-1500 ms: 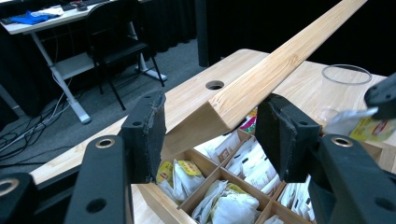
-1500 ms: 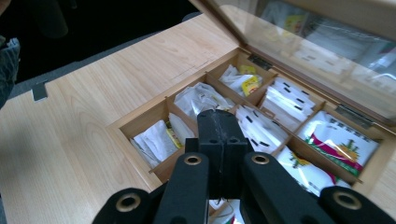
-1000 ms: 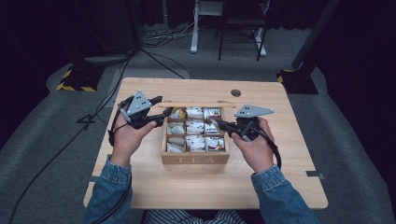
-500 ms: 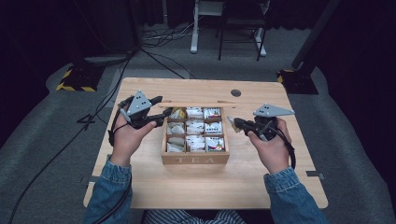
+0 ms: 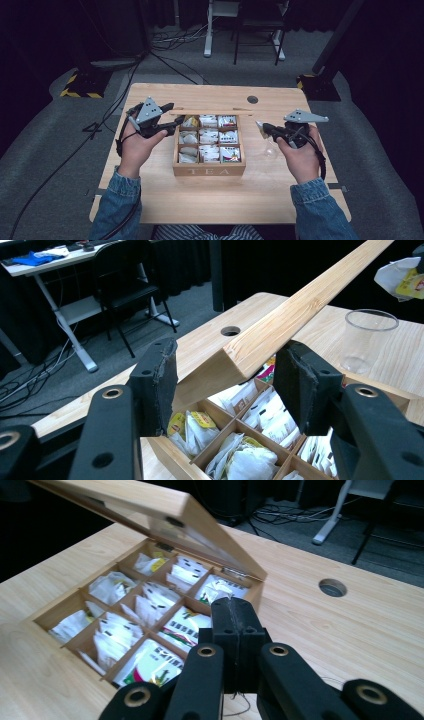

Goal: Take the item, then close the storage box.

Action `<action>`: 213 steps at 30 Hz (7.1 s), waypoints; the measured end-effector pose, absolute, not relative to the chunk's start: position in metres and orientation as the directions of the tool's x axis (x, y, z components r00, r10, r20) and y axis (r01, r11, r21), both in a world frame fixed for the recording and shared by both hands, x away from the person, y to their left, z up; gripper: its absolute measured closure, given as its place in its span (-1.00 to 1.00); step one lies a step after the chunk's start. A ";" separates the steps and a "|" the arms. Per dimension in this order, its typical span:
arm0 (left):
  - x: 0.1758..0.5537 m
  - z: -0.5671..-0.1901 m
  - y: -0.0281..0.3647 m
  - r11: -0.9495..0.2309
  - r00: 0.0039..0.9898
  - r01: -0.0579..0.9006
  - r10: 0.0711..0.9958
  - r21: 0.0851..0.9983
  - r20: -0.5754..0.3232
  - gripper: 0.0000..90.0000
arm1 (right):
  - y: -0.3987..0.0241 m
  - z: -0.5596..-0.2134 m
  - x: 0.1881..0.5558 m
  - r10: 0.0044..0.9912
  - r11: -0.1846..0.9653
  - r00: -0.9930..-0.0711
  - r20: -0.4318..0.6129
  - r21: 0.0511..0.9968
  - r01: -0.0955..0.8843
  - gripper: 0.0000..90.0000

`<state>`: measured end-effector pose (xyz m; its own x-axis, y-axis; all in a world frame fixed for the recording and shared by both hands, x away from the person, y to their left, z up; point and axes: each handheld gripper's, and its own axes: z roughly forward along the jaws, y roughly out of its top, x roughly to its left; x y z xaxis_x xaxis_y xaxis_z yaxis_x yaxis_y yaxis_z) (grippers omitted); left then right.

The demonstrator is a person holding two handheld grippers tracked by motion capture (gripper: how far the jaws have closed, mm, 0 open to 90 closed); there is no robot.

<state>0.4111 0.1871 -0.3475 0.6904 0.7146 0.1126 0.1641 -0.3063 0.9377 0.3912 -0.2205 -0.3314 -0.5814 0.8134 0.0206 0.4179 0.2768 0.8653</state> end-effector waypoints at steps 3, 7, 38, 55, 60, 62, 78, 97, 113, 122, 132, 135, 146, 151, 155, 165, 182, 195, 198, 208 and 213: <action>0.411 -0.348 0.187 -0.306 0.690 0.164 0.715 0.938 0.112 -0.02 | -0.227 -0.333 0.395 0.827 0.262 -0.561 0.023 0.869 0.421 1.00; 0.411 -0.348 0.187 -0.305 0.691 0.164 0.714 0.938 0.111 -0.02 | -0.238 -0.337 0.401 0.847 0.239 -0.531 0.028 0.872 0.427 1.00; 0.411 -0.348 0.187 -0.304 0.689 0.168 0.717 0.938 0.108 -0.03 | -0.273 -0.381 0.420 0.912 0.175 -0.408 0.050 0.851 0.495 1.00; 0.411 -0.348 0.187 -0.302 0.690 0.169 0.716 0.938 0.106 -0.03 | -0.276 -0.396 0.422 0.918 0.168 -0.392 0.054 0.844 0.509 1.00; 0.411 -0.348 0.187 -0.301 0.690 0.170 0.716 0.938 0.105 -0.03 | -0.276 -0.400 0.423 0.919 0.168 -0.391 0.054 0.843 0.510 1.00; 0.411 -0.348 0.188 -0.301 0.692 0.170 0.715 0.938 0.104 -0.03 | -0.276 -0.401 0.424 0.919 0.167 -0.389 0.055 0.843 0.512 1.00; 0.411 -0.349 0.188 -0.298 0.693 0.174 0.714 0.939 0.098 -0.04 | -0.275 -0.405 0.424 0.926 0.178 -0.376 0.029 0.845 0.505 0.68; 0.410 -0.349 0.186 -0.321 0.694 0.178 0.711 0.930 0.113 -0.05 | -0.302 -0.394 0.398 0.930 0.193 -0.367 0.014 0.833 0.519 0.32; 0.403 -0.352 0.184 -0.354 0.694 0.186 0.707 0.917 0.133 -0.06 | -0.326 -0.417 0.386 0.940 0.197 -0.340 0.011 0.797 0.571 0.07; 0.397 -0.354 0.182 -0.376 0.687 0.189 0.711 0.907 0.151 -0.07 | -0.338 -0.448 0.379 0.940 0.189 -0.338 0.037 0.770 0.609 -0.01; 0.389 -0.361 0.182 -0.395 0.688 0.227 0.712 0.890 0.141 -0.12 | -0.342 -0.472 0.374 0.935 0.159 -0.346 0.074 0.784 0.600 -0.01; 0.386 -0.364 0.180 -0.403 0.685 0.241 0.716 0.883 0.139 -0.13 | -0.340 -0.475 0.373 0.931 0.149 -0.354 0.091 0.790 0.595 -0.01; 0.373 -0.375 0.179 -0.419 0.683 0.270 0.718 0.867 0.135 -0.13 | -0.344 -0.480 0.378 0.935 0.171 -0.348 0.069 0.772 0.612 -0.01; 0.368 -0.379 0.179 -0.429 0.688 0.287 0.715 0.857 0.127 -0.13 | -0.344 -0.481 0.381 0.934 0.181 -0.351 0.062 0.766 0.617 -0.01; 0.365 -0.382 0.180 -0.438 0.692 0.301 0.711 0.847 0.122 -0.13 | -0.343 -0.482 0.383 0.934 0.180 -0.351 0.065 0.764 0.620 -0.01; 0.364 -0.386 0.179 -0.467 0.705 0.327 0.699 0.821 0.117 -0.15 | -0.343 -0.484 0.385 0.934 0.180 -0.351 0.065 0.763 0.621 -0.01; 0.366 -0.395 0.179 -0.510 0.725 0.378 0.682 0.772 0.096 -0.24 | -0.342 -0.488 0.385 0.937 0.169 -0.342 0.076 0.757 0.631 -0.02; 0.369 -0.403 0.176 -0.555 0.741 0.415 0.666 0.721 0.085 -0.31 | -0.341 -0.488 0.385 0.937 0.169 -0.340 0.075 0.757 0.631 -0.02; 0.370 -0.404 0.176 -0.562 0.744 0.417 0.663 0.714 0.087 -0.32 | -0.341 -0.489 0.385 0.938 0.167 -0.339 0.076 0.757 0.632 -0.02; 0.371 -0.411 0.172 -0.613 0.759 0.440 0.644 0.657 0.092 -0.33 | -0.341 -0.490 0.385 0.937 0.169 -0.341 0.078 0.754 0.635 -0.03; 0.372 -0.414 0.170 -0.628 0.764 0.452 0.639 0.633 0.089 -0.34 | -0.341 -0.490 0.385 0.936 0.167 -0.342 0.080 0.754 0.635 -0.03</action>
<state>0.3717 0.1700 -0.4142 0.7638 0.6393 0.0888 0.4520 -0.6281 0.6334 0.3852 -0.3412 -0.4901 -0.3416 0.9365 0.0798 0.6347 0.1672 0.7545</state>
